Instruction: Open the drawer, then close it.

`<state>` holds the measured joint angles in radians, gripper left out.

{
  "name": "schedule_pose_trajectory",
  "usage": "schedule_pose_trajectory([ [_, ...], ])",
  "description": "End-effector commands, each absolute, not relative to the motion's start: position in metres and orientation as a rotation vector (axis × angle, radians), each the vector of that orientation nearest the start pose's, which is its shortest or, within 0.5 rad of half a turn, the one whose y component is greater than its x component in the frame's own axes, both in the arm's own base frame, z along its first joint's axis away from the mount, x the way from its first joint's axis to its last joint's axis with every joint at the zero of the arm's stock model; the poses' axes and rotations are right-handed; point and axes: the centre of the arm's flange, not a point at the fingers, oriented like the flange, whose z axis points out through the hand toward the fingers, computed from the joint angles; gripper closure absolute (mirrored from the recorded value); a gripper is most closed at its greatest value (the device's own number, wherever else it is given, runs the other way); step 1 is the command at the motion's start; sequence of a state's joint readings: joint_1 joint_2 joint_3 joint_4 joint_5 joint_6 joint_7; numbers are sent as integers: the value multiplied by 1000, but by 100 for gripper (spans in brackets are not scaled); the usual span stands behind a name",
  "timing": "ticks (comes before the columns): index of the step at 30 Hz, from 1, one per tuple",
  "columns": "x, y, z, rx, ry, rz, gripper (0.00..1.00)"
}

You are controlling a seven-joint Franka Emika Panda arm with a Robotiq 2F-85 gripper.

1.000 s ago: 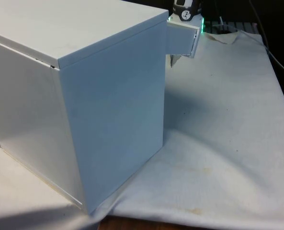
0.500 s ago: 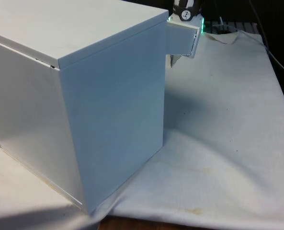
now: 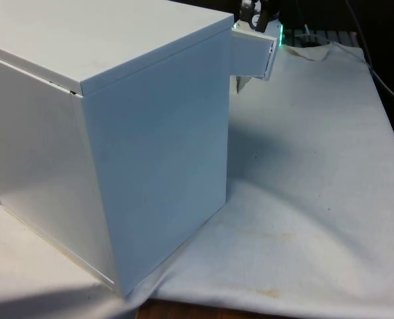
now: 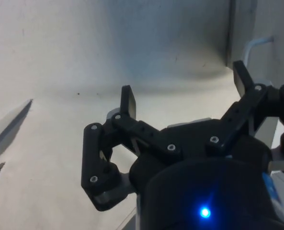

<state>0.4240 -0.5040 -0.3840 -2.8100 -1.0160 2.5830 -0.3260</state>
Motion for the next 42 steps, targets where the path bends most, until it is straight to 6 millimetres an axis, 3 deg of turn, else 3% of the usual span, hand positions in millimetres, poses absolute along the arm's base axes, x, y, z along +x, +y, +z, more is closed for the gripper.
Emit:
schedule_pose_trajectory([
  [1, 367, 38, 357, -2994, -2027, -452, 0],
  [4, 368, 33, 350, -3000, -2030, -451, 0],
  [6, 368, 31, 348, -3003, -2031, -452, 7],
  [8, 368, 29, 345, -3009, -2030, -455, 26],
  [10, 368, 29, 344, -3010, -2031, -455, 31],
  [14, 368, 28, 343, -3014, -2030, -457, 51],
  [19, 367, 28, 340, -3013, -2020, -423, 86],
  [20, 368, 27, 343, -3015, -2030, -457, 86],
  [23, 370, 26, 342, -3016, -2029, -449, 100],
  [42, 413, 5, 357, -3075, -2017, -438, 100],
])
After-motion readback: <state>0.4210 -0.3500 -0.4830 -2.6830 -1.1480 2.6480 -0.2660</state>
